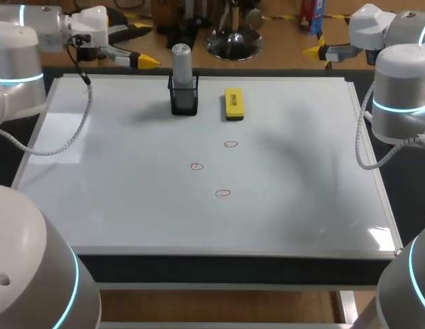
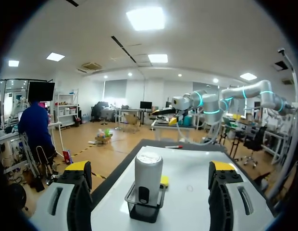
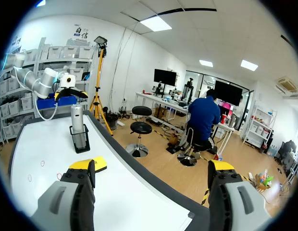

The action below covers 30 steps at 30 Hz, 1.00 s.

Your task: Pick up the inspection probe, press it on each red-marked spot on the whiteboard one by one, put down the probe, pick up the eraser, and wipe off all the red marks.

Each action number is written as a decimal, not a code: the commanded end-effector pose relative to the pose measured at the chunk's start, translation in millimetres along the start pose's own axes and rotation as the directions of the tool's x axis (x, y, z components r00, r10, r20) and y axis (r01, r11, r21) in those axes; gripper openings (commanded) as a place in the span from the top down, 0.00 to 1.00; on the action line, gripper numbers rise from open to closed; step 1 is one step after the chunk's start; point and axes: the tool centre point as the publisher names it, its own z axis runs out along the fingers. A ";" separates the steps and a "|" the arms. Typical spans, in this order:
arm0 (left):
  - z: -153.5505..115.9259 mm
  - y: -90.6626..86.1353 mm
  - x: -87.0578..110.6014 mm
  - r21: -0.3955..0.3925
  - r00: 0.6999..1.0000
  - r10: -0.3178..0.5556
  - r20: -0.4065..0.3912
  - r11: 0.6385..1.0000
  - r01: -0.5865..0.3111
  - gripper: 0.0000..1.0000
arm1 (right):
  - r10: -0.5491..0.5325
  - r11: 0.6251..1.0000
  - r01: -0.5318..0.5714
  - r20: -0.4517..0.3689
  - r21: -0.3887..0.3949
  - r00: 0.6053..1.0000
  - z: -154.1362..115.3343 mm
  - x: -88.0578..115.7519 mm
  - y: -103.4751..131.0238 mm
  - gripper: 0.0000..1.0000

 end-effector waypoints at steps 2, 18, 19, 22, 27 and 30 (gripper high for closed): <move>13.3 8.7 -4.2 0.006 1.000 -0.002 -0.028 1.000 0.002 0.00 | 0.000 1.000 0.000 -0.001 0.000 1.000 0.1 -0.5 -0.2 0.00; 48.6 23.4 5.8 -0.028 0.999 -0.001 -0.045 1.000 -0.001 0.00 | 0.000 1.000 0.000 -0.001 0.000 1.000 0.1 -0.5 -0.2 0.00; 50.1 24.5 6.1 -0.029 0.999 -0.001 -0.045 1.000 0.000 0.00 | 0.000 1.000 0.000 -0.001 0.000 1.000 0.1 -0.5 -0.2 0.00; 54.3 27.2 6.4 -0.023 0.999 -0.005 -0.044 1.000 0.004 0.00 | 0.000 1.000 0.000 -0.001 0.000 1.000 0.1 -0.5 -0.2 0.00; 62.2 31.0 5.4 -0.031 0.999 -0.007 -0.053 1.000 0.006 0.00 | 0.000 1.000 0.000 -0.001 0.000 1.000 0.1 -0.5 -0.2 0.00; 66.4 34.8 5.4 -0.054 0.997 -0.009 -0.073 0.999 0.005 0.00 | 0.000 1.000 0.000 -0.001 0.000 1.000 0.1 -0.5 -0.2 0.00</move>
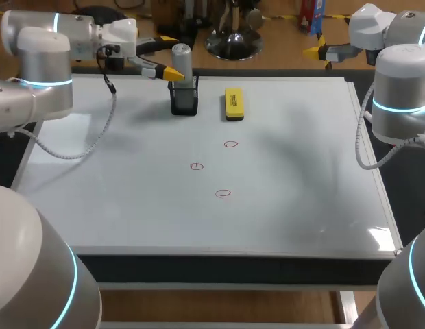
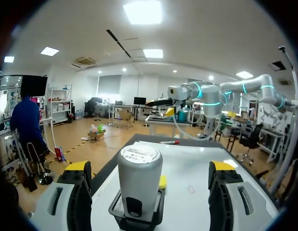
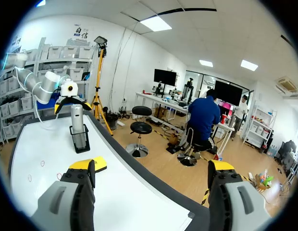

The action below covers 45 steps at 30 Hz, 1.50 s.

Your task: Pick up the inspection probe, press it on each red-marked spot on the whiteboard one by one, put down the probe, pick up the eraser, and wipe off all the red marks.

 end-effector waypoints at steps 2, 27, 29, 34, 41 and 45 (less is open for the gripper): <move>6.8 4.2 -5.6 -0.011 1.000 -0.006 -0.020 1.000 0.005 0.00 | 0.000 1.000 0.000 -0.001 0.000 1.000 0.1 -0.4 -0.2 0.00; 23.3 21.8 -6.4 -0.032 1.000 -0.019 -0.020 0.999 0.018 0.00 | 0.000 1.000 0.000 -0.001 0.000 1.000 0.1 -0.4 -0.2 0.00; 23.6 21.6 -6.4 -0.032 1.000 -0.017 -0.018 0.999 0.016 0.00 | 0.000 1.000 0.000 -0.001 0.000 1.000 0.1 -0.4 -0.2 0.00; 23.4 20.6 -6.5 -0.034 1.000 -0.012 -0.013 0.999 0.012 0.00 | 0.000 1.000 0.000 -0.001 0.000 1.000 0.1 -0.4 -0.2 0.00; 22.3 18.5 -5.9 -0.037 1.000 -0.003 -0.017 0.999 0.002 0.21 | 0.000 1.000 0.000 -0.001 0.000 1.000 0.1 -0.4 -0.2 0.00; 19.7 17.9 -5.9 -0.038 1.000 0.001 -0.014 0.999 -0.001 1.00 | 0.000 1.000 0.000 -0.001 0.000 1.000 0.1 -0.4 -0.2 0.00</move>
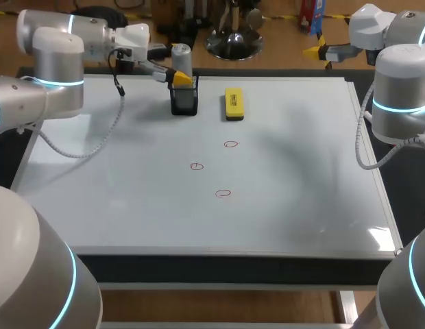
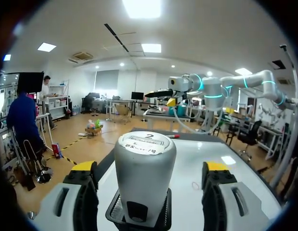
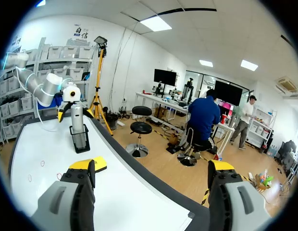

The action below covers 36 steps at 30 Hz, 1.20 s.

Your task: Pick up the inspection probe, press it on each red-marked spot on the whiteboard one by one, put down the probe, pick up the eraser, and wipe off all the red marks.

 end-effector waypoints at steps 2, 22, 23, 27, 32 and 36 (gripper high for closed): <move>-3.7 -0.7 2.9 -0.003 1.000 0.006 0.004 1.000 -0.006 1.00 | 0.000 1.000 0.000 -0.001 0.000 1.000 0.1 -0.4 -0.2 0.00; -7.6 -11.3 1.5 -0.010 1.000 0.027 0.007 1.000 -0.027 1.00 | 0.000 1.000 0.000 -0.001 0.000 1.000 0.1 -0.4 -0.2 0.00; -7.7 -13.5 1.3 -0.010 1.000 0.028 0.008 1.000 -0.028 1.00 | 0.000 1.000 0.000 -0.001 0.000 1.000 0.1 -0.4 -0.2 0.00; -8.5 -23.0 0.4 -0.010 0.999 0.034 0.012 0.999 -0.034 1.00 | 0.000 1.000 0.000 -0.001 0.000 1.000 0.1 -0.4 -0.2 0.00; -10.6 -37.6 -1.2 -0.001 0.999 0.043 0.009 0.999 -0.043 1.00 | 0.000 1.000 0.000 -0.001 0.000 1.000 0.1 -0.4 -0.2 0.00; -13.9 -52.3 -1.3 0.015 0.998 0.057 0.016 0.998 -0.058 1.00 | 0.000 1.000 0.000 -0.001 0.000 1.000 0.1 -0.4 -0.2 0.00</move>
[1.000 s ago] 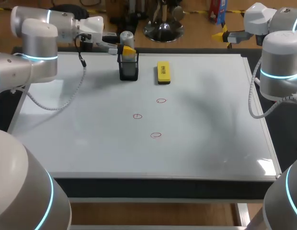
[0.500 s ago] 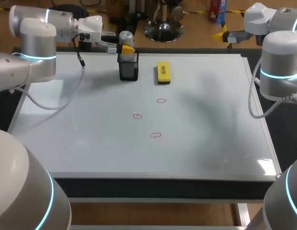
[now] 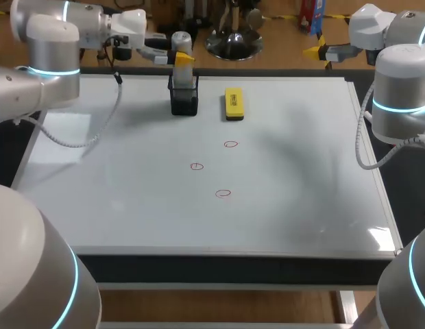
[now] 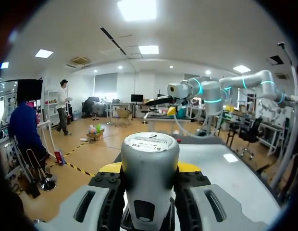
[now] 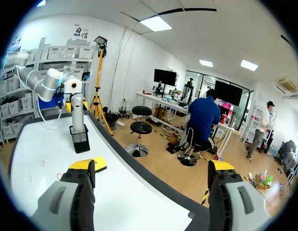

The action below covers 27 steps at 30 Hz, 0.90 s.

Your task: Pick up the inspection probe, press it on each red-marked spot on the whiteboard one by one, put down the probe, pick up the eraser, and wipe off all the red marks.

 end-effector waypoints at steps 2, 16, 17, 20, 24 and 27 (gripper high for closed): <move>-5.7 -19.1 2.6 0.002 1.000 0.020 0.012 1.000 -0.020 1.00 | 0.000 1.000 0.000 -0.001 0.000 1.000 0.1 -0.4 -0.2 0.00; -19.0 -65.4 2.4 0.013 0.998 0.065 0.021 0.998 -0.065 1.00 | 0.000 1.000 0.000 -0.001 0.000 1.000 0.1 -0.4 -0.2 0.00; -20.4 -67.4 2.1 0.013 0.998 0.066 0.021 0.998 -0.066 1.00 | 0.000 1.000 0.000 -0.001 0.000 1.000 0.1 -0.4 -0.2 0.00; -28.8 -78.5 2.5 0.035 0.997 0.070 0.027 0.997 -0.071 1.00 | 0.000 1.000 0.000 -0.001 0.000 1.000 0.1 -0.4 -0.2 0.00; -38.5 -90.9 4.2 0.058 0.996 0.081 0.035 0.995 -0.083 1.00 | 0.000 1.000 0.000 -0.001 0.000 1.000 0.1 -0.4 -0.2 0.00; -45.7 -98.2 5.9 0.071 0.995 0.088 0.043 0.993 -0.091 1.00 | 0.000 1.000 0.000 -0.001 0.000 1.000 0.1 -0.4 -0.2 0.00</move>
